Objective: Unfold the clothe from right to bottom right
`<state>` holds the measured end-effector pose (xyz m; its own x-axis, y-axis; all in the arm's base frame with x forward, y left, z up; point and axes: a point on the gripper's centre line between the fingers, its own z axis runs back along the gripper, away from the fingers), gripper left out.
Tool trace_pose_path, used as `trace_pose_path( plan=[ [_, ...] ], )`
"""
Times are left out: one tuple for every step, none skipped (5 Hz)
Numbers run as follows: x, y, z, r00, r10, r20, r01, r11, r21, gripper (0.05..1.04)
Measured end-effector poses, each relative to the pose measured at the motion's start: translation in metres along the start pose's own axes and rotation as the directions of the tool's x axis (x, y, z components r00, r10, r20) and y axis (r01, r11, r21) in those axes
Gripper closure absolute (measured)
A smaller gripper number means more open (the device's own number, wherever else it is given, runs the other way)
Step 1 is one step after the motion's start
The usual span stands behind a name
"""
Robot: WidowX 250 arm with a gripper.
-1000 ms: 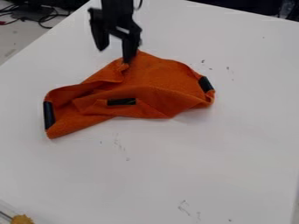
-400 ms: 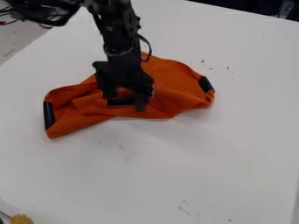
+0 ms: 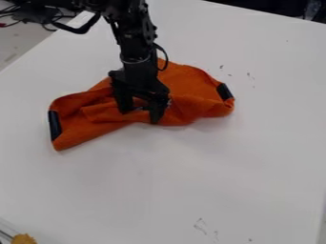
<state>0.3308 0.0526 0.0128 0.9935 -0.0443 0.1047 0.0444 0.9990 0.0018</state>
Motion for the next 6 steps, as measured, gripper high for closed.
trace_pose_path(
  plan=[
    [0.002, 0.003, -0.002, 1.000, 0.012, 0.002, -0.012, 1.000, -0.011, 0.133],
    [0.002, 0.008, -0.004, 1.000, 0.028, 0.008, -0.028, 1.000, -0.012, 0.400],
    [0.000, 0.007, -0.004, 0.999, 0.032, 0.007, -0.032, 0.999, -0.012, 0.649],
    [-0.002, 0.000, -0.002, 0.999, 0.027, 0.019, -0.027, 1.000, -0.006, 0.808],
    [0.000, -0.011, 0.009, 0.999, 0.010, 0.044, -0.010, 1.000, 0.013, 0.910],
    [0.005, -0.020, 0.033, 0.994, -0.005, 0.113, -0.001, 0.999, 0.047, 0.957]
  ],
)
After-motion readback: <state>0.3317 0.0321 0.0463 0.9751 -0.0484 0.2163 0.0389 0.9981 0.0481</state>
